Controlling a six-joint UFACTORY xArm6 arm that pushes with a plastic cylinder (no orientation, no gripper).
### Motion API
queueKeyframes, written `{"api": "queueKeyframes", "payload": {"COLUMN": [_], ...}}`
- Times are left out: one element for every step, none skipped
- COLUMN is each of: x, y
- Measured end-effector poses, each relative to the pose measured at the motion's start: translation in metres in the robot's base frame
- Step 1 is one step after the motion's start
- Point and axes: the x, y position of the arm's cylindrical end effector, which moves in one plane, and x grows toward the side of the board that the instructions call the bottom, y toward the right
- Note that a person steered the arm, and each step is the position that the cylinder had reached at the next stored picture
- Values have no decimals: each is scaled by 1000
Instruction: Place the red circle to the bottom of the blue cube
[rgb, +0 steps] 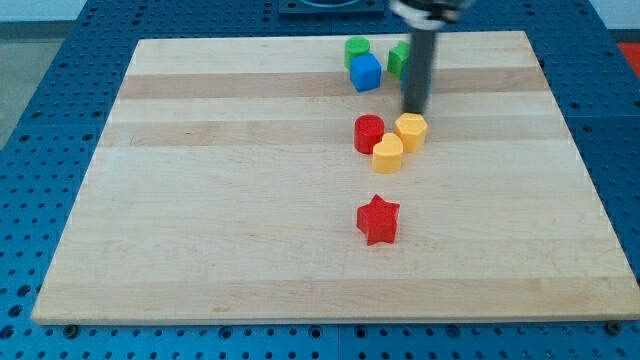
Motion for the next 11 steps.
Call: {"api": "queueKeyframes", "payload": {"x": [31,40,43,41,36,24,10,62,63,35,34], "y": [-45,-60,-107,-101,-170,-203,-260,-269,-244,-203,-118]}}
